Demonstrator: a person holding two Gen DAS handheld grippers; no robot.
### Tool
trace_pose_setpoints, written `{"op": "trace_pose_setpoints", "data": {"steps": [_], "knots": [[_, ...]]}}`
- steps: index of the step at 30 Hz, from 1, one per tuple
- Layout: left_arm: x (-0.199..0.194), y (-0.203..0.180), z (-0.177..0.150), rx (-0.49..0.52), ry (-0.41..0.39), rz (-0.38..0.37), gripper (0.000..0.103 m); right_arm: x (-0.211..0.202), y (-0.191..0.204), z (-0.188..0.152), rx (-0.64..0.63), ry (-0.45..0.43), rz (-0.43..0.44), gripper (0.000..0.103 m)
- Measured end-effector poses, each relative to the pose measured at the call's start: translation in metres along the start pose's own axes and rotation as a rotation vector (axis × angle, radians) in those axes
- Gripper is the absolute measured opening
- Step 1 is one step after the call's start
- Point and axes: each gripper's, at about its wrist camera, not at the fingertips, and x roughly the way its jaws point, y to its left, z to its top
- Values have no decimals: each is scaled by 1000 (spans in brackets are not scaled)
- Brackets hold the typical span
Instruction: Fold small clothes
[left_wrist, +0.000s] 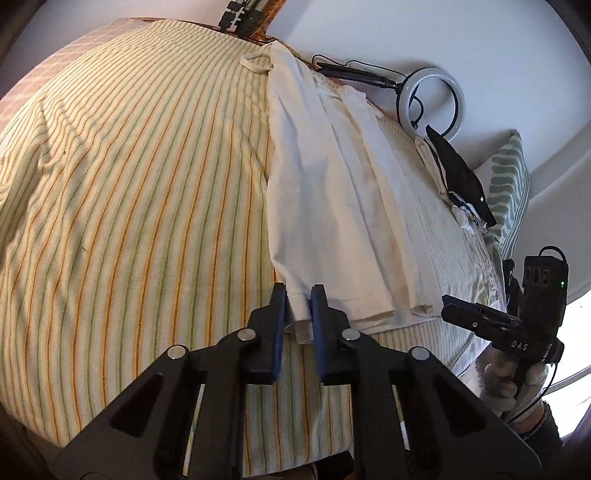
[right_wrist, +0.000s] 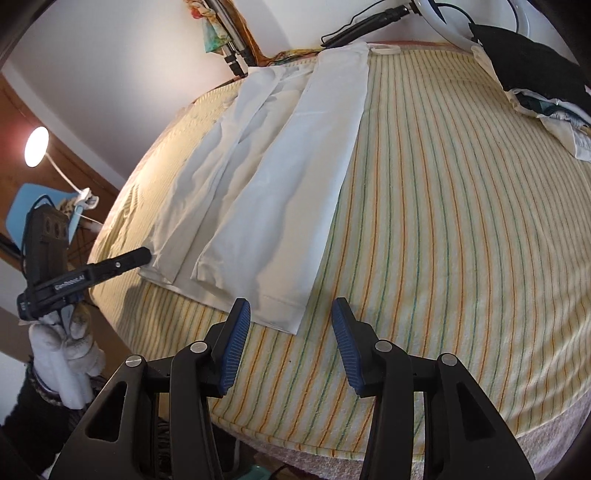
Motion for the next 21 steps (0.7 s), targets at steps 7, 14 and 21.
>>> {"op": "trace_pose_setpoints", "data": {"steps": [7,14,21], "knots": [[-6,-8,4,-4,-26,-20,4,8,-18,2,103,11,125,4],[-23,-14,5,-14,-62,-52,3,-23,-24,4,143,-61,169,3],[1,-8,-6,-15,0,-14,2,-6,-30,-3,142,-2,106,3]]}}
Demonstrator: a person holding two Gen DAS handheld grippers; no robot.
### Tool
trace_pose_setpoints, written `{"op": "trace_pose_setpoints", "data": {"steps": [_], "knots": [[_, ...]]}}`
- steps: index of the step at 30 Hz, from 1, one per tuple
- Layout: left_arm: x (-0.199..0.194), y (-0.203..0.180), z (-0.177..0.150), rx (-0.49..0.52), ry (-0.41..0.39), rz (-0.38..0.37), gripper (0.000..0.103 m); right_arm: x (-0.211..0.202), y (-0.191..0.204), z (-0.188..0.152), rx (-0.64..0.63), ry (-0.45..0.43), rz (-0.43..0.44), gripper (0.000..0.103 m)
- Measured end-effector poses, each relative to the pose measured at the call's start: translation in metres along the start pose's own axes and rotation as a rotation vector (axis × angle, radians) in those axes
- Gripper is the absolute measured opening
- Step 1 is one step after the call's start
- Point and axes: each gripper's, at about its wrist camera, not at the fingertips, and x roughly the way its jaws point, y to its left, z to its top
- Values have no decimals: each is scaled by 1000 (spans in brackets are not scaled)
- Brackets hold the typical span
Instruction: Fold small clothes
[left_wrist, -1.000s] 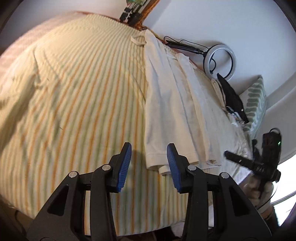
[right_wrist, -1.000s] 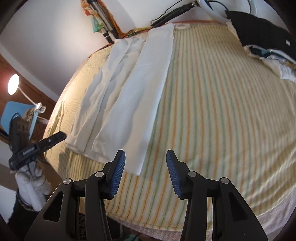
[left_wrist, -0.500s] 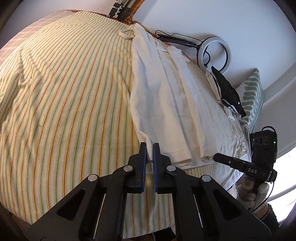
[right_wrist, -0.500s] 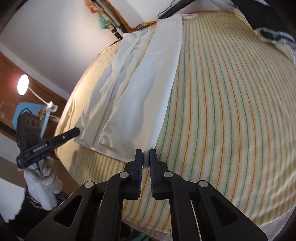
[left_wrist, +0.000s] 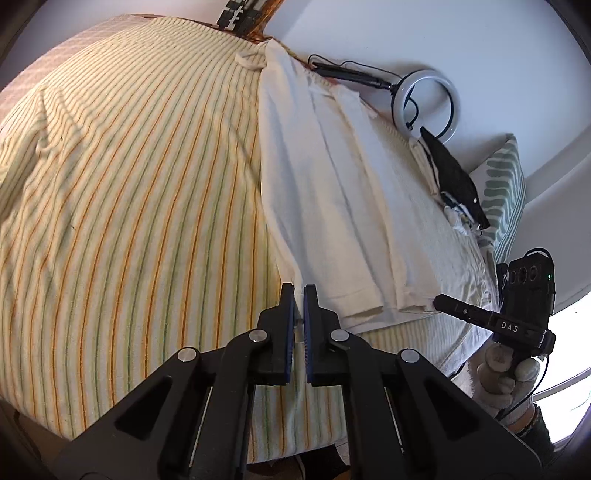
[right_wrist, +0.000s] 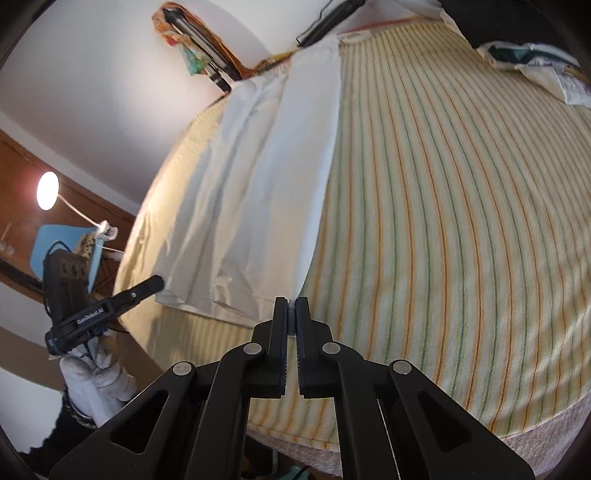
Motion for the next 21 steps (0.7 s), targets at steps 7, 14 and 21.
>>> {"op": "trace_pose_setpoints", "data": {"steps": [7,14,21], "knots": [[-9,-13,13,15,-19,-25,2,-14,-2,13,29,-41,76,3],[-2,-21,39,10,-33,-32,2,-19,-7,40,55,-99,97,2],[12,-18,75,-7,-68,-11,2,-12,-14,78,81,-162,97,1]]}}
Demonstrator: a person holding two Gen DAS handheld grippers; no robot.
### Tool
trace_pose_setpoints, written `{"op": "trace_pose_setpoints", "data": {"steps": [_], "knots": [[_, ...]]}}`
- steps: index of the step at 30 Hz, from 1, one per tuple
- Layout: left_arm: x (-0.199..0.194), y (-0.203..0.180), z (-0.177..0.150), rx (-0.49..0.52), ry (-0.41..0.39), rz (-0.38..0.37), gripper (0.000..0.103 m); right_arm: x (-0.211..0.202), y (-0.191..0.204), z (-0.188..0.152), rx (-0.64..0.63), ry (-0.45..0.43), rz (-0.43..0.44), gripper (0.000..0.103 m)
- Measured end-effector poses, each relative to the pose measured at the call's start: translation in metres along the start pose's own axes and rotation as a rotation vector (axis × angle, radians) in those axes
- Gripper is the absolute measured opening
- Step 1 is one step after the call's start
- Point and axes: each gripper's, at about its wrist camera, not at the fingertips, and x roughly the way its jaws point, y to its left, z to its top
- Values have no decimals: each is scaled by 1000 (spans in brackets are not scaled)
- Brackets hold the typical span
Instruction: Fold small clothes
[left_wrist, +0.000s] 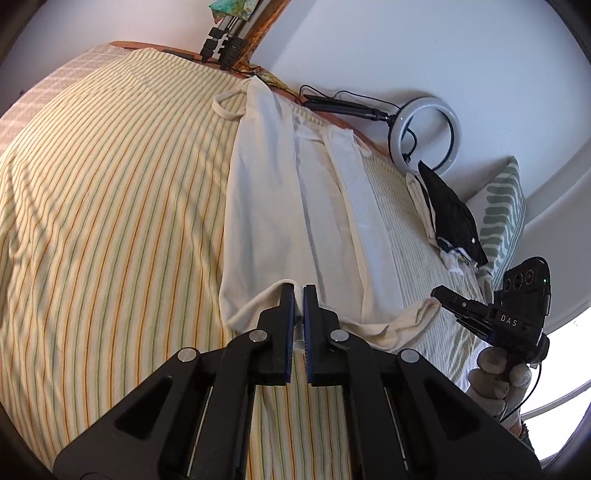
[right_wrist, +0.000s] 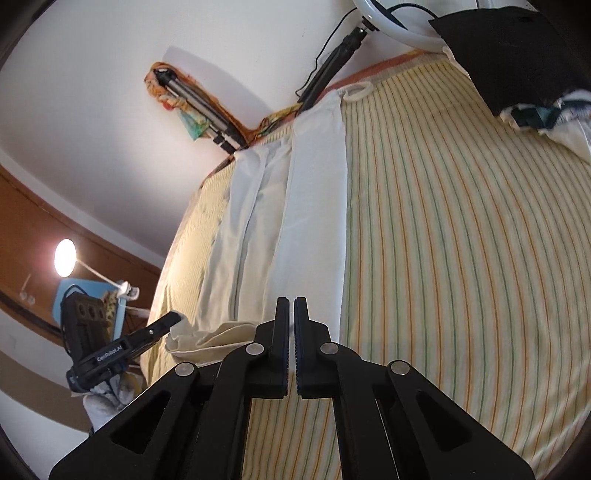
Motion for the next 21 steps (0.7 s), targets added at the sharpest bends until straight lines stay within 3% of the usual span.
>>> {"op": "trace_pose_setpoints", "data": {"steps": [6,11,12,15,21], "knots": [[22,3,23,-7,-24,10,2,12,-12,21,29,-21,-6,1],[43,7,30,0,-9,45,2,22,-8,25,-27,6,-34,3],[45,7,31,6,-9,55,2,24,-7,24,-41,22,-32,6],[47,8,30,10,1,58,2,30,-11,20,-40,68,-16,40],[39,10,30,28,-9,90,3,36,-7,13,-104,87,-33,37]]}}
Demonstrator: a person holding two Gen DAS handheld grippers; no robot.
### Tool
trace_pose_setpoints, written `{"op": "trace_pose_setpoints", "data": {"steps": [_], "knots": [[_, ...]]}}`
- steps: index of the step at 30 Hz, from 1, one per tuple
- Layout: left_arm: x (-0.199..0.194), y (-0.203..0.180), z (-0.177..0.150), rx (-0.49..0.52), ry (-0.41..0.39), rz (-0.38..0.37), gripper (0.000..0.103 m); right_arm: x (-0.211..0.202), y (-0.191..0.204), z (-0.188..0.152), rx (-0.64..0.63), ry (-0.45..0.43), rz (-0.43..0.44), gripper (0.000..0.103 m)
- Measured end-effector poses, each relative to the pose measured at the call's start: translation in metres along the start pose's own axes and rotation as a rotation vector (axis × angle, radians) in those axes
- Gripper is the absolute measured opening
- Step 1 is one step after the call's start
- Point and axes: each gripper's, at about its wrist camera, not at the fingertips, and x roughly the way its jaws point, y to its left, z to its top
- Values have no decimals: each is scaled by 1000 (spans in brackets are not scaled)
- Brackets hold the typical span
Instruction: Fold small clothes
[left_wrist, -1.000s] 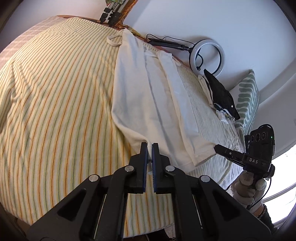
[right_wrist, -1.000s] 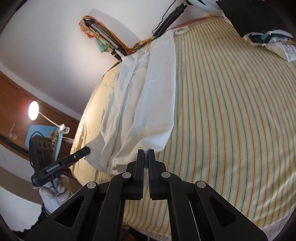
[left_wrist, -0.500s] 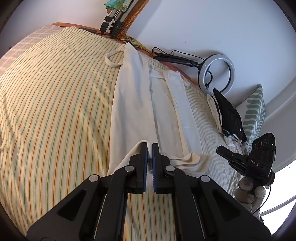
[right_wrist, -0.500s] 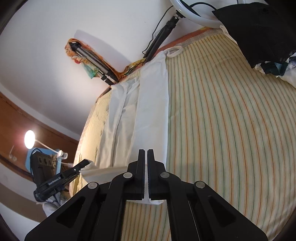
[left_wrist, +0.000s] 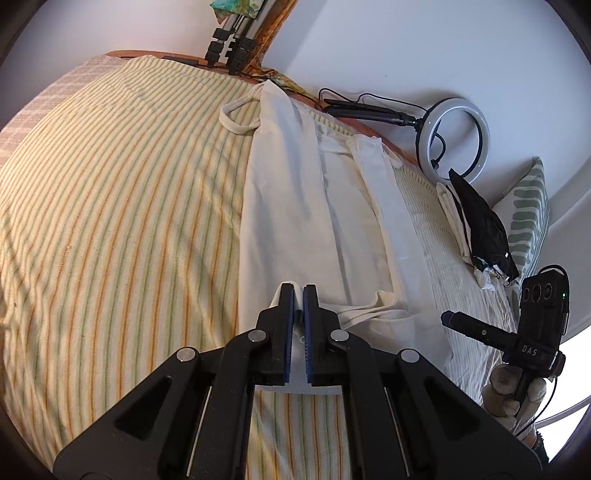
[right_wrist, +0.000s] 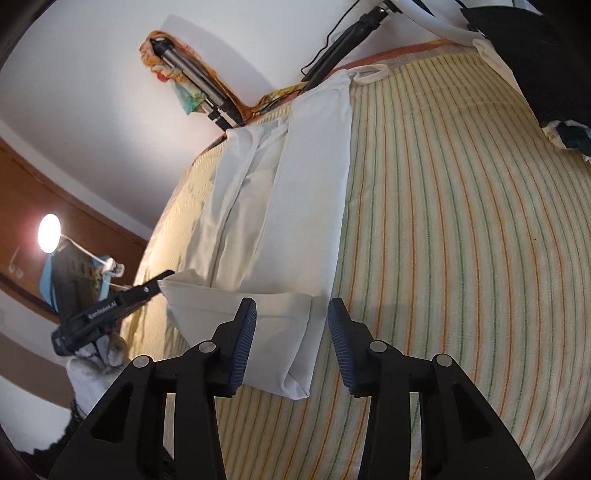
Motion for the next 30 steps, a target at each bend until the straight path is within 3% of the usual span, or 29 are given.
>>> {"op": "trace_pose_setpoints", "data": {"steps": [1,4,10,17,29,30], "knots": [[-2,2,1,-1,0,2,3,2,2,0,-16,2,-9,35],[-12,10,4,-1,-35,10,24,5,12,-1,-76,3,-60,31],[-24,11,2,122,-43,-13,25,-3,20,-6,-145,-15,-50,31],[2,-17,-15,358,-29,128,25,11,27,-11,-222,16,-128,31],[20,-23,-7,403,-15,150,25,17,33,-10,-253,20,-163,31],[20,-25,-7,412,-15,143,25,18,35,-11,-263,18,-168,25]]}}
